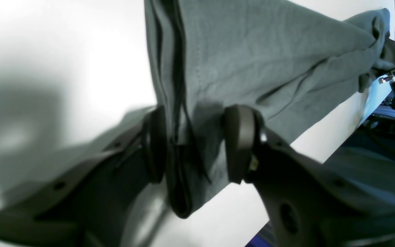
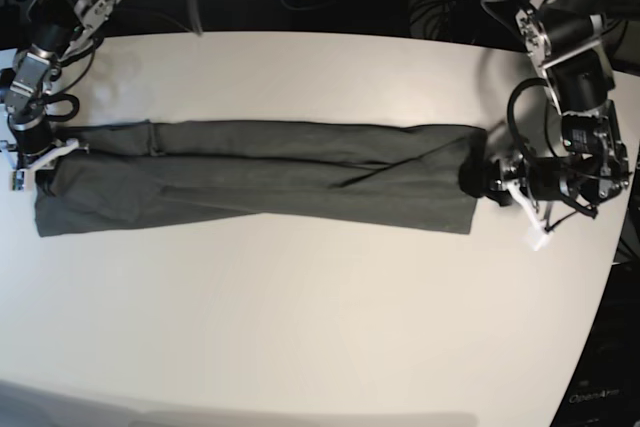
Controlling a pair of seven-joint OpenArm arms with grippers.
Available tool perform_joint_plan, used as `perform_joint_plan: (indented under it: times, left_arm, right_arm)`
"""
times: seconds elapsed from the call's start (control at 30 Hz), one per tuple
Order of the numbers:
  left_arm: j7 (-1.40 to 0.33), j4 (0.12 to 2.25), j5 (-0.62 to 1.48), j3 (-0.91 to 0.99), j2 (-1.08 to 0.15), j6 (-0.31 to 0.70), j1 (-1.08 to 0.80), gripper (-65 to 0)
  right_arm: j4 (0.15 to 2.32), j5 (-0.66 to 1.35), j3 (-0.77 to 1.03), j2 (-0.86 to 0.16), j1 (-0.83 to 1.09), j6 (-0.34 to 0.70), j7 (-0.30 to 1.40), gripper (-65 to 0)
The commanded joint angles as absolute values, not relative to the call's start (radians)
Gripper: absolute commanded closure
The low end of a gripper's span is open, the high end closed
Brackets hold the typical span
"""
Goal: Fold the T-shirt properly
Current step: 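Open the left gripper and regrasp the strip end, then lift the strip end with the left gripper and fold it toward the right gripper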
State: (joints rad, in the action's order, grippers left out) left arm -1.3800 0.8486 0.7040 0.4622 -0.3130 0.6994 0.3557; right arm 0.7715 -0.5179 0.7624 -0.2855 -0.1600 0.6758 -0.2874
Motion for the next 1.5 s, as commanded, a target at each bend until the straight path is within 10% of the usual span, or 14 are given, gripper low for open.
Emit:
perform_joint_plan:
  times: [0.0,0.5,0.7,1.47]
  left_arm:
    - [-1.396,0.854,0.677,0.458,-0.32,0.698,0.372,-26.9]
    - [-1.396,0.854,0.677,0.39,-0.318,0.698,0.369,-25.8]
    - [-1.396,0.854,0.677,0.39,-0.318,0.698,0.367,0.0]
    - [-1.396,0.86,0.734,0.36,-0.272,0.698,0.383,-2.2]
  right_arm:
    - [0.754,-0.634,0.754,-0.269,-0.143,0.698,-0.127,-0.3]
    - [0.754,-0.634,0.756,-0.268,-0.143,0.698,-0.124,-0.3]
    - [0.754,-0.634,0.756,-0.268,-0.143,0.698,-0.124,-0.3]
    - [0.754,-0.636,0.75,-0.254,-0.137,0.698,-0.124,-0.3]
